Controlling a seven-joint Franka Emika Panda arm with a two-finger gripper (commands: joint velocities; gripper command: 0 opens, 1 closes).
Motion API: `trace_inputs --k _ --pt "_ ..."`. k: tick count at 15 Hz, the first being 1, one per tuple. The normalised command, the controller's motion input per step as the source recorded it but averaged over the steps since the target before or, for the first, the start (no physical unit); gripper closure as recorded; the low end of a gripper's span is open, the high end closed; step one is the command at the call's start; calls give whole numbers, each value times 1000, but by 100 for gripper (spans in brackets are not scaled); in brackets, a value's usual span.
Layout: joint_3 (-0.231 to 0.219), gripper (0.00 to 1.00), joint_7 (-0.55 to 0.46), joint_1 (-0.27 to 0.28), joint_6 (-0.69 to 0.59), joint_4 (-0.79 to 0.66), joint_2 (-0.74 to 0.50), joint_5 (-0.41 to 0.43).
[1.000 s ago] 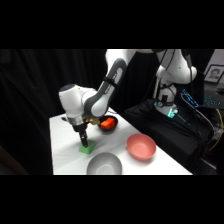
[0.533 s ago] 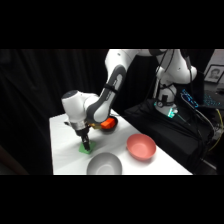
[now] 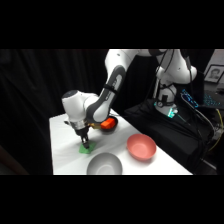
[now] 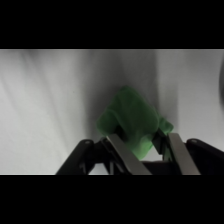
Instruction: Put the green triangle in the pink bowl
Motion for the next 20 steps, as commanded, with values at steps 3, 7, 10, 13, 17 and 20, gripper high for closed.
trace_inputs --k 3,7,10,13,17,20 --pt "-16 94 60 41 110 -11 50 46" --pt "-23 95 46 55 89 -72 -26 27" --pt "-28 94 25 67 46 -242 -254 1" --pt "-25 94 -4 67 -40 -376 -467 -21" --pt "-40 94 -4 86 -110 -449 -599 -78" --pt "-44 94 39 106 -177 -441 -597 -124"
